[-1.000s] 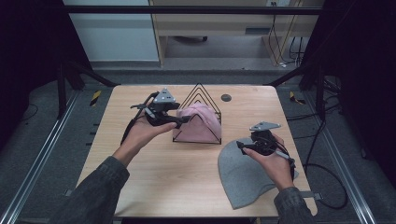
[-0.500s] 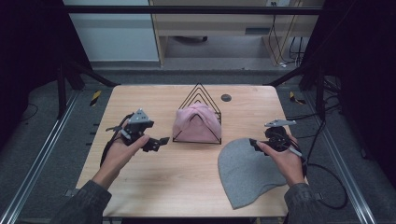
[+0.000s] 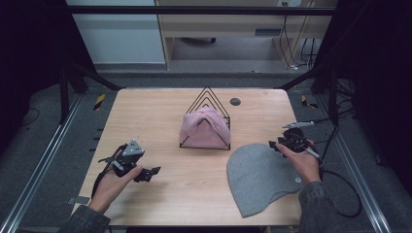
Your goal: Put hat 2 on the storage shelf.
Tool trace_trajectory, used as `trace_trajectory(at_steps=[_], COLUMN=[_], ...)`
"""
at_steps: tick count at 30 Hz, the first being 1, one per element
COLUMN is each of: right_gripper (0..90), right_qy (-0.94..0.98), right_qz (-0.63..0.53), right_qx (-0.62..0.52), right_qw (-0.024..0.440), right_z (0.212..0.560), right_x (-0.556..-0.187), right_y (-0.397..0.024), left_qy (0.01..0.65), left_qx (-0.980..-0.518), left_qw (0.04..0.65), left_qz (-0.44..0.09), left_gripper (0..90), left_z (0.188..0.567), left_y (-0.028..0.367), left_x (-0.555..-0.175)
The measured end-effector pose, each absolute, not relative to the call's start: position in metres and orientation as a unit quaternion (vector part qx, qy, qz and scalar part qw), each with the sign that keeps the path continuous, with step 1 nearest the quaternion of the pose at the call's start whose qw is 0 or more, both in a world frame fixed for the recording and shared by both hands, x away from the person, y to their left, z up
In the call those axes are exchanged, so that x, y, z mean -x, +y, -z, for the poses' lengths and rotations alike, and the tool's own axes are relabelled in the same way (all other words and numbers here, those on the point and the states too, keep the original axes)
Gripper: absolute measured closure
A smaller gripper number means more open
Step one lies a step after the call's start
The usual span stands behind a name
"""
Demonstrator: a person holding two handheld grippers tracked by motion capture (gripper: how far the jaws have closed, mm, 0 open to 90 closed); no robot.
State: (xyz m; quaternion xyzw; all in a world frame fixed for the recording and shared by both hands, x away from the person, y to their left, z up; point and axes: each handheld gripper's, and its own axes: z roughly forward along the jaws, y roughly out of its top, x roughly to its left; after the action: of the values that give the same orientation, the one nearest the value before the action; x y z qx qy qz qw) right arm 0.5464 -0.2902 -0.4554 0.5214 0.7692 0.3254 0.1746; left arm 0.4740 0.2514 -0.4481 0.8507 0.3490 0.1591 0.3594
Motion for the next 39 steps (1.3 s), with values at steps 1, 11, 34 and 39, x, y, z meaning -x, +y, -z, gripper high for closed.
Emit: trace_trajectory(at_steps=[1,11,34,39], right_gripper=[55.7,47.3,75.7,84.3], right_qy=[0.775,0.786,0.82,0.827], right_qz=[-0.317,-0.299,-0.268,-0.274], right_qx=[-0.52,-0.52,-0.484,-0.469], right_qw=[0.166,0.152,0.146,0.144], right_z=[0.46,0.477,0.483,0.477], right_x=[-0.548,-0.553,-0.552,-0.546], right_y=[-0.292,-0.285,-0.269,-0.266], left_qy=[0.354,0.373,0.373,0.372], left_qx=[-0.849,-0.851,-0.853,-0.854], left_qw=[0.358,0.331,0.325,0.323], left_qz=[-0.16,-0.163,-0.167,-0.166], left_gripper=[8.3,9.2,9.9,9.9], left_z=[0.451,0.461,0.462,0.463], left_y=[0.257,0.269,0.269,0.268], left_x=[-0.469,-0.472,-0.473,-0.473])
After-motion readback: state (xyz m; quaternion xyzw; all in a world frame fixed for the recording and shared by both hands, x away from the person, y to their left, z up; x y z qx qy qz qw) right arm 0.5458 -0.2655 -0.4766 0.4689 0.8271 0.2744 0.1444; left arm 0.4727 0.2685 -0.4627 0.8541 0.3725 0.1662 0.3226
